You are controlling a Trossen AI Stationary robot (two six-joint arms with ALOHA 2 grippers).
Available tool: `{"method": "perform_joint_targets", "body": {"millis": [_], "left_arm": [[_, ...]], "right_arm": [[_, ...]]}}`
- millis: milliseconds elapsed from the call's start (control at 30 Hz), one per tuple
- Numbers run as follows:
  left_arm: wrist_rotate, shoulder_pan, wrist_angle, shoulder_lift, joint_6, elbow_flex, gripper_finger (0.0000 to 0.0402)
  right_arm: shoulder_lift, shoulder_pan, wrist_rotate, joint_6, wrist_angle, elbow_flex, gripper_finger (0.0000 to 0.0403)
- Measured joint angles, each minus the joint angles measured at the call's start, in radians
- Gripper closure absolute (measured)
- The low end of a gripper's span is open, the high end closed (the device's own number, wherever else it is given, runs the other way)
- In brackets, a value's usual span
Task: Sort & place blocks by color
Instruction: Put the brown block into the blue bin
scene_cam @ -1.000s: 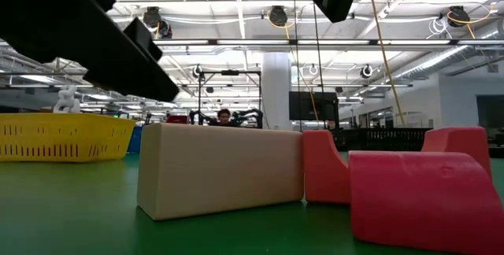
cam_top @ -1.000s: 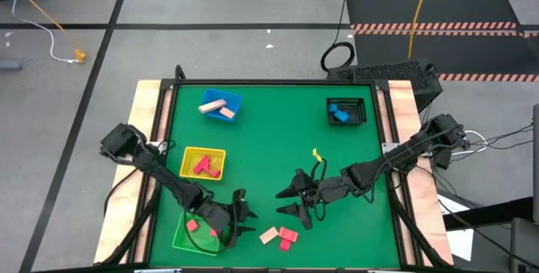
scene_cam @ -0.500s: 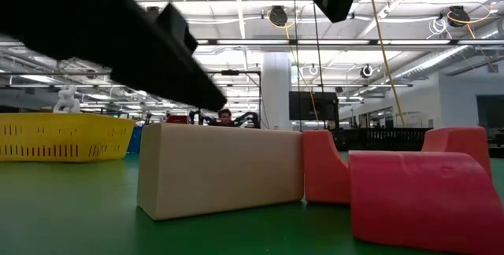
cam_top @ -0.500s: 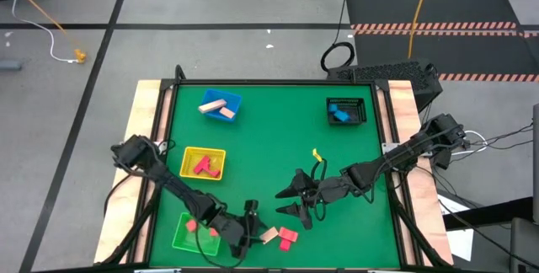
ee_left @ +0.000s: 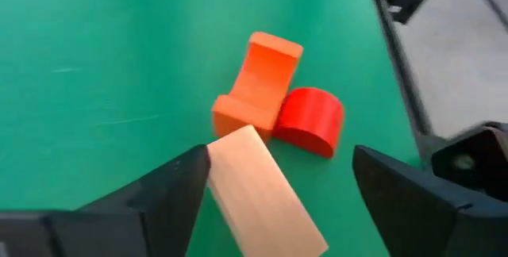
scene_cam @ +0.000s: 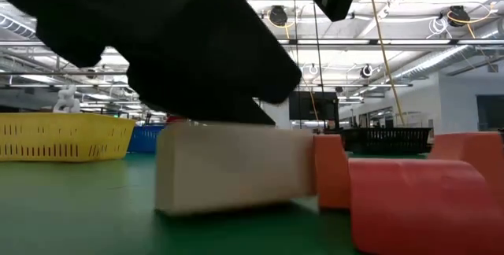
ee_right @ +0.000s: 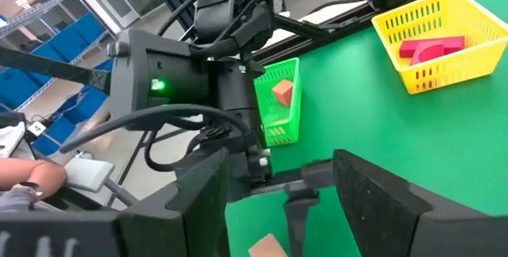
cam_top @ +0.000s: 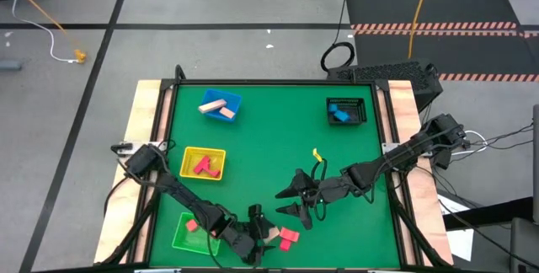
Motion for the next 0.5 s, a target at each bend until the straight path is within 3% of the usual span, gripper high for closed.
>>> {"method": "perform_joint_targets", "body": {"millis": [167,300,500], "left_arm": [[-0.052,-0.016,-0.059,0.025,-0.029,0.002,0.0067],[-0.11,-0.028,-0.117,0.025,-0.052,0.002,0.0085],[-0.119,-0.02,-0.124,0.023,-0.042,0.002,0.0123]], "right_arm": [[0.0,0.0,0.0,0.0,0.001,0.0,0.0188],[0.0,0.0,0.0,0.0,0.0,0.0,0.0188],[0.0,0.0,0.0,0.0,0.0,0.0,0.0188]]}}
